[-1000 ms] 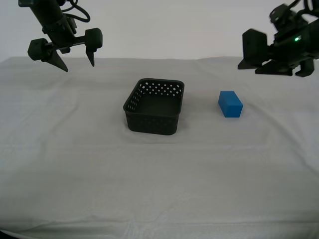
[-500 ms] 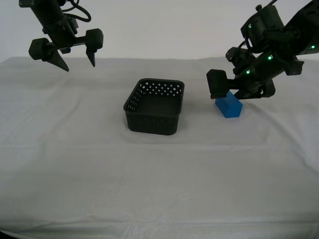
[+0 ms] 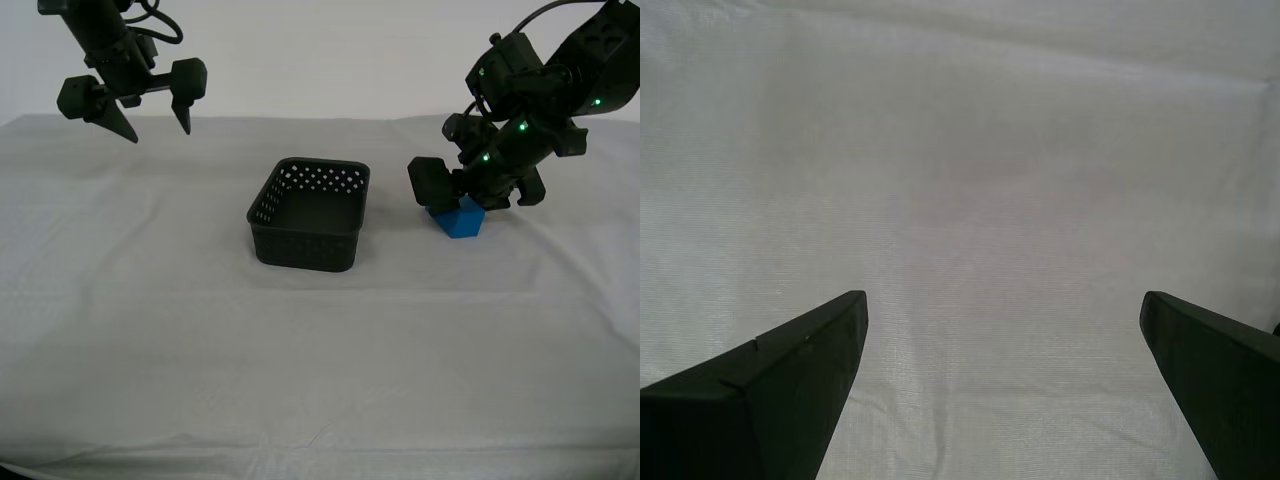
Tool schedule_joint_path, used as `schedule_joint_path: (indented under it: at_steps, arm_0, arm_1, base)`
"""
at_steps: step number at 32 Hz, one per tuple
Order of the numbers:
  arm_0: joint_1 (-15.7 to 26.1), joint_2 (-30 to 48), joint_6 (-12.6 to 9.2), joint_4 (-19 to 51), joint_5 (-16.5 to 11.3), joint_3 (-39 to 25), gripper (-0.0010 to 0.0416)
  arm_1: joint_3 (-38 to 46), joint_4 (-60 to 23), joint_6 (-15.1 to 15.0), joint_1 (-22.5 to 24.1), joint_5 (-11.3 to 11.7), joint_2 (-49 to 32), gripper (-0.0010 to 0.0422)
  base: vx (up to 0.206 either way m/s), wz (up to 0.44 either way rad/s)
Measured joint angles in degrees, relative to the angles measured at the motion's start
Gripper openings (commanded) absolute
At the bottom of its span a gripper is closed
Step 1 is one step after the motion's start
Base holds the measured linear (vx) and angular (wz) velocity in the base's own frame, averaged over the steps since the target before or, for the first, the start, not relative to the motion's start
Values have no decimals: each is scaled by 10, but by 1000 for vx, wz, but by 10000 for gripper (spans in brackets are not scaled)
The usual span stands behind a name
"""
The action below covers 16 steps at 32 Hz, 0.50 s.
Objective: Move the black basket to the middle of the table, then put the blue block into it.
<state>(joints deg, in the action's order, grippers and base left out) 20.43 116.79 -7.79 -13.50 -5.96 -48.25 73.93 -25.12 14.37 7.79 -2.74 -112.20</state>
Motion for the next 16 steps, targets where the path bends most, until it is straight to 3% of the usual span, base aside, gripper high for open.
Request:
schedule_joint_path:
  at_steps: [6, 16]
  arm_0:
    - [14, -11, -1, 40, -43, -32, -1]
    - [141, -56, 0, 107, -72, -162, -1]
  arm_1:
    - [0, 3, 0, 0, 0, 0, 378]
    - [0, 6, -1, 0, 2, 0, 378]
  base:
    - [0, 0]
    - [0, 0]
